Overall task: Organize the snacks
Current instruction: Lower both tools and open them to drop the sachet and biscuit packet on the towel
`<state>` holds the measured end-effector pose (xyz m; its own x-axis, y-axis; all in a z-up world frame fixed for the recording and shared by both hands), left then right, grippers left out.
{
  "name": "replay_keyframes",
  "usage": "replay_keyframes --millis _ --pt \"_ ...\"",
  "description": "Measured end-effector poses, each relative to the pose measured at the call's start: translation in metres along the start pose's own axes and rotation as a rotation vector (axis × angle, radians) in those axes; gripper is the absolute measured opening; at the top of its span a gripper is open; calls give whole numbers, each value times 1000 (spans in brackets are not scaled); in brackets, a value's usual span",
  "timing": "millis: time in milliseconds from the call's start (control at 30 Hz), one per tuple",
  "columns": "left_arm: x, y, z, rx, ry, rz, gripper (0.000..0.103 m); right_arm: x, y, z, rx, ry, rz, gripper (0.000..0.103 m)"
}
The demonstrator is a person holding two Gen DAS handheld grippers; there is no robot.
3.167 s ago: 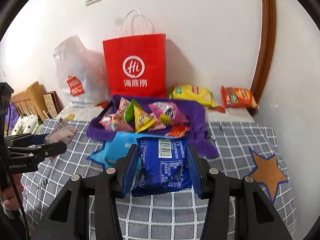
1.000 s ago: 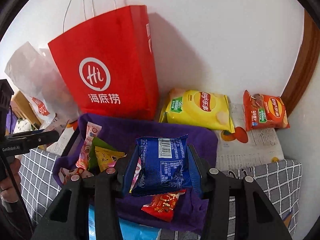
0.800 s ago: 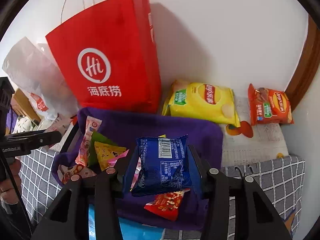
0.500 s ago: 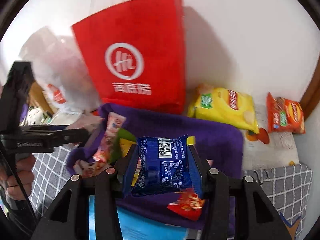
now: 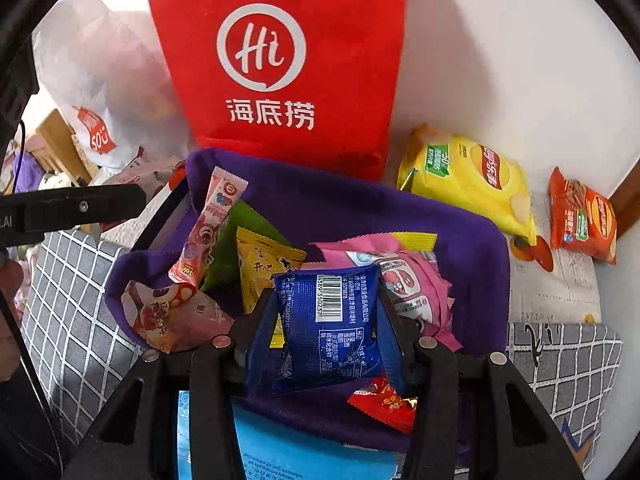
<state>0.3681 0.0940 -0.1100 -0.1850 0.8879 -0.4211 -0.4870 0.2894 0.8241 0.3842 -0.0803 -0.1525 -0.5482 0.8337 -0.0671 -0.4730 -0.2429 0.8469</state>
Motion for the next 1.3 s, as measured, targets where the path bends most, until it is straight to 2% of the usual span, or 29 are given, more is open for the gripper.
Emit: replay_keyframes --millis 300,467,800,1300 --pt "-6 -8 -4 15 -20 3 60 4 2 0 14 18 -23 48" --pt "-11 -25 -9 77 -39 15 60 -1 -2 -1 35 -3 -19 48" --pt "-14 -43 -17 144 -59 50 60 -10 2 -2 27 -39 -33 48" --pt "-22 -55 -26 193 -82 68 60 -9 0 -1 35 -26 -37 48"
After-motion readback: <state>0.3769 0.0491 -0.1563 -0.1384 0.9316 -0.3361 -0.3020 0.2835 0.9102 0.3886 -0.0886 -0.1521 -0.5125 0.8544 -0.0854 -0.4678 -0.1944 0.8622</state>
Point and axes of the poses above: each gripper's, at about its wrist camera, not at the fingertips, and y roughly against the way its jaws point, x to its left, z to its top, the point moved 3 cm from there along -y, roughly the way its jaws point, and after that the axes turned 12 degrees about y, right-handed, at the moved point
